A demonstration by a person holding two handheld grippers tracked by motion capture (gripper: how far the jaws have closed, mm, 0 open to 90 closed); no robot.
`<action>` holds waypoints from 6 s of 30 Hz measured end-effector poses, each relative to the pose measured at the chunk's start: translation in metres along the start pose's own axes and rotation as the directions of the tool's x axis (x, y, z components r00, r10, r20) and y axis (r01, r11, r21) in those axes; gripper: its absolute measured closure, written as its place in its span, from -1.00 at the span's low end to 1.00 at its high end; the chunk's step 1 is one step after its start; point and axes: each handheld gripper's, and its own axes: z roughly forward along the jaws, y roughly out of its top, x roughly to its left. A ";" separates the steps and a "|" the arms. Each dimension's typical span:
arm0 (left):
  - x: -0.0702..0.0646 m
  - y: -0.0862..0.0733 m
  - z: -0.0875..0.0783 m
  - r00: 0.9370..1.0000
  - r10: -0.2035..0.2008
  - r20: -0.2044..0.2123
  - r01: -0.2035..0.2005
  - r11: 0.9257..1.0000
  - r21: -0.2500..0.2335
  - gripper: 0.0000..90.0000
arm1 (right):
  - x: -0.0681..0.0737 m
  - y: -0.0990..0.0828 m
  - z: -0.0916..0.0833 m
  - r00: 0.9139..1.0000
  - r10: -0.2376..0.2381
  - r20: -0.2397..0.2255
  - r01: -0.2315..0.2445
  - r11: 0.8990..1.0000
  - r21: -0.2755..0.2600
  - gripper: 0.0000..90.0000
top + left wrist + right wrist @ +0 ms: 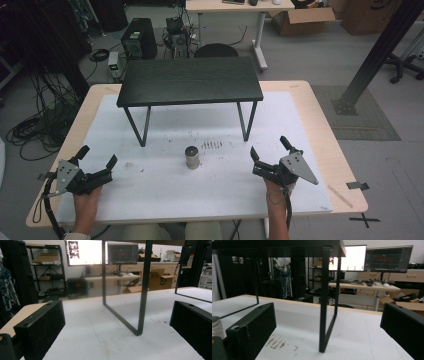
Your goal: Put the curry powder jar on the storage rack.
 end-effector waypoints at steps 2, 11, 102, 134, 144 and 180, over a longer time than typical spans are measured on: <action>0.000 0.000 0.000 1.000 0.000 0.000 0.000 1.000 0.000 -0.99 | 0.004 0.003 0.000 1.000 -0.005 -0.016 0.005 1.000 0.002 -1.00; 0.000 0.000 0.000 1.000 -0.001 0.002 0.001 1.000 -0.001 -0.99 | 0.019 0.015 0.000 0.997 -0.012 -0.070 0.012 1.000 0.001 -1.00; 0.000 0.000 0.000 1.000 -0.003 0.003 0.003 1.000 -0.003 -0.99 | 0.133 -0.029 0.097 0.890 0.078 -0.449 0.074 0.947 0.311 -0.80; 0.000 0.000 0.000 1.000 -0.003 0.004 0.003 1.000 -0.004 -0.99 | 0.131 -0.029 0.101 0.861 0.107 -0.498 0.083 0.935 0.344 0.07; 0.000 0.000 0.000 1.000 -0.003 0.005 0.003 1.000 -0.005 -0.99 | 0.125 -0.013 0.094 0.858 0.103 -0.503 0.073 0.945 0.317 0.07; 0.000 0.000 0.000 1.000 -0.001 0.005 0.001 1.000 -0.002 -0.99 | 0.123 0.070 0.089 0.811 0.081 -0.579 0.069 0.970 0.234 0.07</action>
